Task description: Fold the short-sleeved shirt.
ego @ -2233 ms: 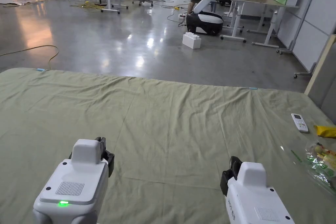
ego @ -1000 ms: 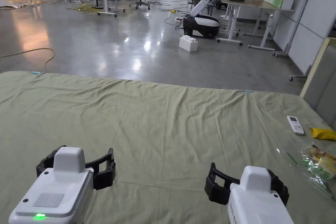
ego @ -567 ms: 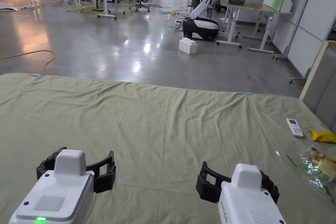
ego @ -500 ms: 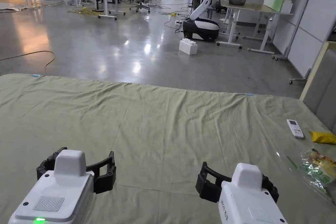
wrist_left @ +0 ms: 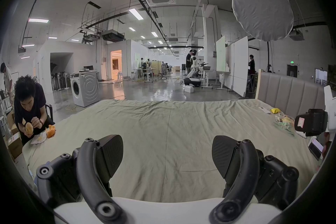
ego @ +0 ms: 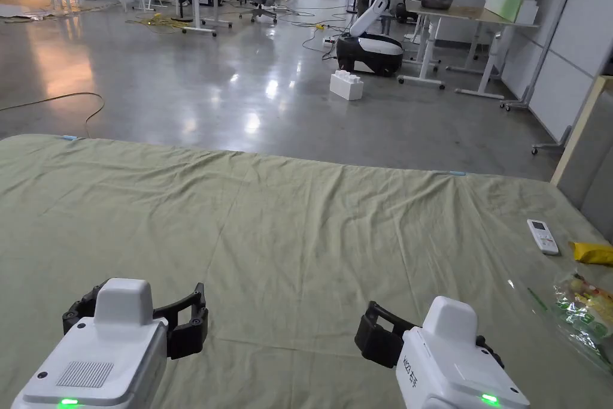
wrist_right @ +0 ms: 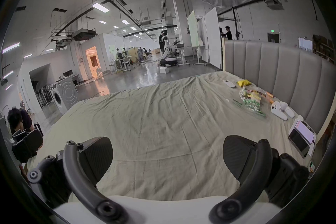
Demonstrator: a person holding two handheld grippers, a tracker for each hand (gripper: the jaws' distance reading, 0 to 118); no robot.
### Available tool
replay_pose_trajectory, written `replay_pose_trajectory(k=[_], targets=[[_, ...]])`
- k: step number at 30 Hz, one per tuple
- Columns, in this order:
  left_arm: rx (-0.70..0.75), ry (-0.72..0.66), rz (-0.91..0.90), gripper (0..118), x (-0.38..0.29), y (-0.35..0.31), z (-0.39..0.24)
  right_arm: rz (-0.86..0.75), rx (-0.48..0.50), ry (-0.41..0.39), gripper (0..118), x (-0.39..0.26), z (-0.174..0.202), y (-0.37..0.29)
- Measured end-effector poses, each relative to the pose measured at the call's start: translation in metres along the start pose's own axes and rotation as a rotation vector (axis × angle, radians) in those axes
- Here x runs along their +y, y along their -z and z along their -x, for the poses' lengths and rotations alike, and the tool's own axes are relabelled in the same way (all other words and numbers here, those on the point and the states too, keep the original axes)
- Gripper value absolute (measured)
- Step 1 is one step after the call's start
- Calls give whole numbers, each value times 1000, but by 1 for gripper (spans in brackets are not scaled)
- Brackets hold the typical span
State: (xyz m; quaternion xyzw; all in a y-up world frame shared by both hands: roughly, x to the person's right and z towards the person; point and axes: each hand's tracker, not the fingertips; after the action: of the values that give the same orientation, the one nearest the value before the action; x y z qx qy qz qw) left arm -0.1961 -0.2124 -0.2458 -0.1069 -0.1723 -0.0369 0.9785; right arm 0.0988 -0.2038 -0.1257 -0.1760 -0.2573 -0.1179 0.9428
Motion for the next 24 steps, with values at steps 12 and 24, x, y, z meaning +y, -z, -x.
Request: replay_pose_trajectory(k=[12, 24], targets=[[-15, 12, 8, 100, 0, 2, -1, 11, -22, -6, 118, -1, -8, 9], [-26, 19, -11, 100, -1, 2, -1, 7, -40, -9, 118, -2, -10, 12]])
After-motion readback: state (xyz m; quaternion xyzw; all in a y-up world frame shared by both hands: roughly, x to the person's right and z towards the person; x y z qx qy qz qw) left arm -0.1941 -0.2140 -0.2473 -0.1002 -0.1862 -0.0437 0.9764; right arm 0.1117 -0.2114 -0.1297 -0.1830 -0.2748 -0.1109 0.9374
